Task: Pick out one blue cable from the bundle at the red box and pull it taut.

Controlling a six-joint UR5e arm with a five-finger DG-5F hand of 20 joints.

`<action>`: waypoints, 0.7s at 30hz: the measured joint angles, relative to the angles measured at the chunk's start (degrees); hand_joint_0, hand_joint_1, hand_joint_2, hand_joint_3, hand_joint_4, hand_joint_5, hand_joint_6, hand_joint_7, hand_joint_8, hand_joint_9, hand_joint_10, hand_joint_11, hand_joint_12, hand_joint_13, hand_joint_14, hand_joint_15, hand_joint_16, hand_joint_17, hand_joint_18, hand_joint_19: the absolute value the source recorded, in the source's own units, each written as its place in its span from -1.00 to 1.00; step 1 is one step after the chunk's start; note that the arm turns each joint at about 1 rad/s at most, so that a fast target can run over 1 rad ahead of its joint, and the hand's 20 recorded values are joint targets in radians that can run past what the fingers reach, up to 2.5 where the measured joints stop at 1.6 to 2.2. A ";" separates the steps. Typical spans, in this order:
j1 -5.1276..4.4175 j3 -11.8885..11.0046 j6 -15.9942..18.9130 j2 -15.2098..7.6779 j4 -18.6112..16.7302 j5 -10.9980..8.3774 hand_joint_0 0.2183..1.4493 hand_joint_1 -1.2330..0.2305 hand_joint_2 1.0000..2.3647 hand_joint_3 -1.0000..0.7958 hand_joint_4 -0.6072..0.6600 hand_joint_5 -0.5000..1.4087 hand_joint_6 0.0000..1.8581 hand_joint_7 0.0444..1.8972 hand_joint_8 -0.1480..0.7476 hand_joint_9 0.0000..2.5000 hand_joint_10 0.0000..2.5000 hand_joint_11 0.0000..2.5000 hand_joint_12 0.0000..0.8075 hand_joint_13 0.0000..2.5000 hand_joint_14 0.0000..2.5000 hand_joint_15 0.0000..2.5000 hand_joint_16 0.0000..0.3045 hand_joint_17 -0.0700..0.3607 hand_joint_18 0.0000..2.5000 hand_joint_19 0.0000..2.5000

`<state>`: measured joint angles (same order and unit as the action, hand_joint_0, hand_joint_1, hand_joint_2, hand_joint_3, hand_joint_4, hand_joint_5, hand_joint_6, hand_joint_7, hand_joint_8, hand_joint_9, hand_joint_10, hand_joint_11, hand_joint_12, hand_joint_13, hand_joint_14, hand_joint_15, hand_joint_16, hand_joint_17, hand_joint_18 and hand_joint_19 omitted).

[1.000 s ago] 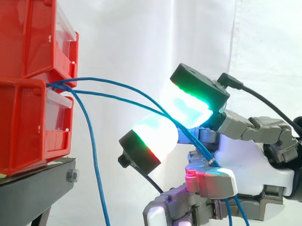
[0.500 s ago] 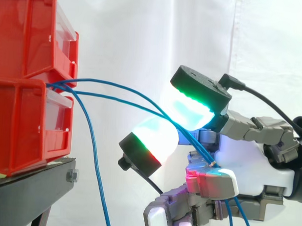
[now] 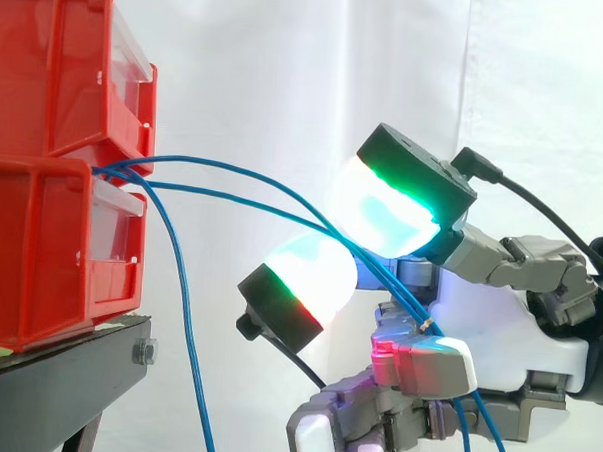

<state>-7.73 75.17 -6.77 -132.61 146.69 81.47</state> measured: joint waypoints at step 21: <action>0.01 0.04 -0.09 0.01 0.00 0.00 -0.27 -0.46 -0.97 -0.04 -0.19 -0.60 0.00 -0.09 -0.01 -0.01 -0.97 -0.29 -0.16 -0.29 -0.99 -0.65 -0.68 -0.17 -0.33 -0.45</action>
<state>-7.72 75.21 -6.85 -132.60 146.69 81.47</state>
